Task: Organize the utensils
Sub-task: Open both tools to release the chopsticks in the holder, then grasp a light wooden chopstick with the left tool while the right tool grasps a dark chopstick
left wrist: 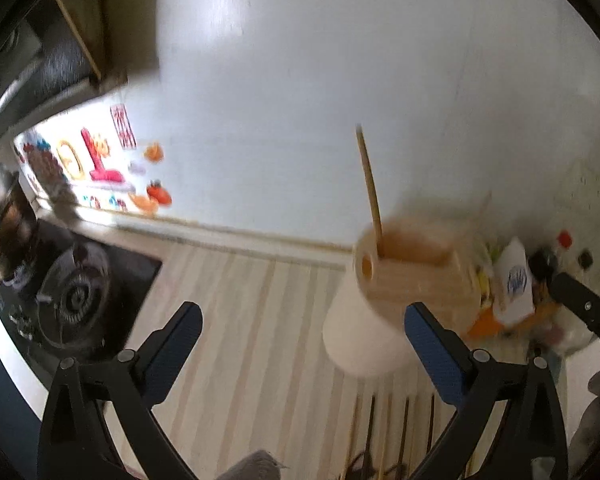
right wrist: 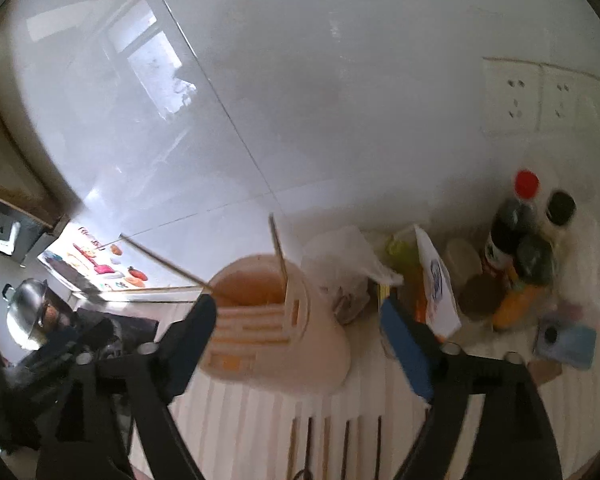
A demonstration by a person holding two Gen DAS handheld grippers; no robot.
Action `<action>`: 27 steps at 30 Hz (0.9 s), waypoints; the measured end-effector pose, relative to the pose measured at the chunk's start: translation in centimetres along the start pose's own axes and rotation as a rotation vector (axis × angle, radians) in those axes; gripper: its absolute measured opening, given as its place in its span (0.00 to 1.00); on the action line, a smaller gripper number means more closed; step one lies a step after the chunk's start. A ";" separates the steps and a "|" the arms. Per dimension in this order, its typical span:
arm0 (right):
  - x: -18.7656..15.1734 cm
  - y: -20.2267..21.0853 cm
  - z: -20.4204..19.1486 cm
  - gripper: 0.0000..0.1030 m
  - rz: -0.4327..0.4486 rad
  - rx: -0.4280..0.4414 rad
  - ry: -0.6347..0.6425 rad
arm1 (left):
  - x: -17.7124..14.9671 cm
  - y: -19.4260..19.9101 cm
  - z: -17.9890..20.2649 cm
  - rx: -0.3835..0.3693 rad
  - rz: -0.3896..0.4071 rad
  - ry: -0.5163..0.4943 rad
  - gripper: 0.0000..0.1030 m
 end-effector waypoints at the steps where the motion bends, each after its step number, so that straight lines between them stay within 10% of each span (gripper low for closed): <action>1: -0.7 0.4 0.3 0.87 0.002 -0.011 0.002 | -0.7 -0.1 0.5 0.004 -0.014 -0.004 1.00; 8: -5.8 -0.5 3.5 0.86 -0.114 -0.084 -0.017 | -6.7 -3.4 2.1 0.019 -0.162 -0.002 1.00; 14: -12.8 -5.3 7.2 0.51 -0.387 -0.124 -0.051 | -12.9 -8.4 3.5 0.023 -0.342 -0.049 0.95; 22: -20.9 -11.0 10.5 0.31 -0.635 -0.181 -0.053 | -19.8 -14.0 7.0 -0.026 -0.565 -0.152 0.50; 27: -23.4 -11.9 11.0 0.19 -0.700 -0.203 -0.024 | -20.7 -14.7 8.1 -0.023 -0.564 -0.186 0.10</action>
Point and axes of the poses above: each gripper's, at about its wrist camera, not at the fingertips, and y roughly against the way its jaws point, z to its right, x to its top, the point moved 2 cm from there along -y, roughly the way its jaws point, and after that the axes turned 1 degree about x, right-handed, at the moved point
